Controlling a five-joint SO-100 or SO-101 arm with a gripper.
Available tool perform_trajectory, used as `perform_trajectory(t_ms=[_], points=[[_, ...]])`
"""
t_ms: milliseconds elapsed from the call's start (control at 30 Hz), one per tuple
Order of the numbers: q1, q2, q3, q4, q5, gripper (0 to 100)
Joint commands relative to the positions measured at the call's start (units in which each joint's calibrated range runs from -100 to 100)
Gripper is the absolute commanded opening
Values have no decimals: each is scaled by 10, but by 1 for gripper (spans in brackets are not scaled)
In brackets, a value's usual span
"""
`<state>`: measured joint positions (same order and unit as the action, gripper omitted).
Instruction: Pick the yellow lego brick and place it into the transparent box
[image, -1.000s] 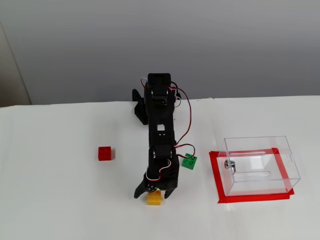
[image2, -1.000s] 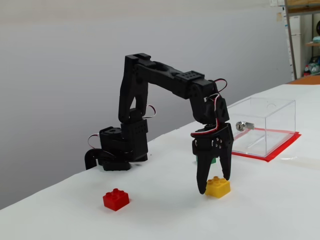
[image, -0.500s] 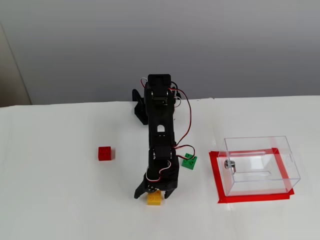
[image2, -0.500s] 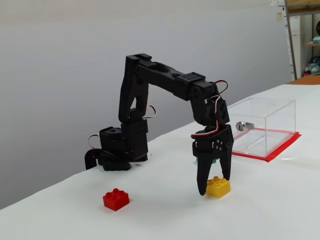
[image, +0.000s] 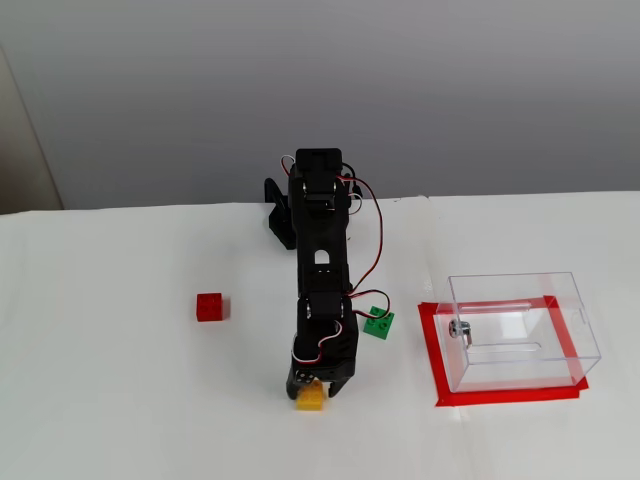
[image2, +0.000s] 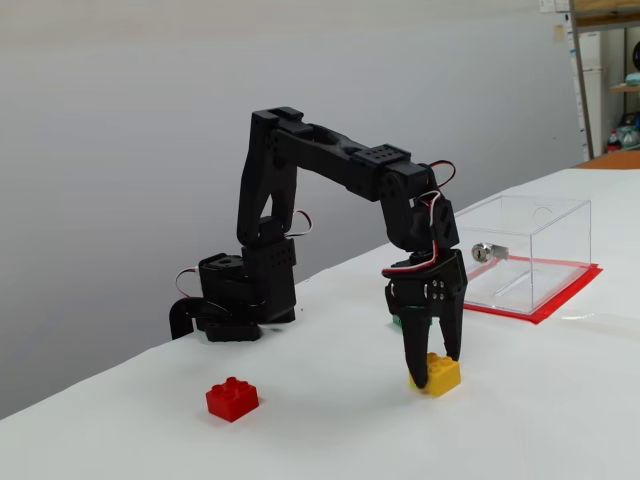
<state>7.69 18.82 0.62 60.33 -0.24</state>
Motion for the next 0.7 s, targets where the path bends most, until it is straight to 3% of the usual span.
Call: perform_trajectory(t_ms=[0, 667], points=[[0, -3, -15, 0, 1, 13], [-6, -47, -23, 2, 1, 10]])
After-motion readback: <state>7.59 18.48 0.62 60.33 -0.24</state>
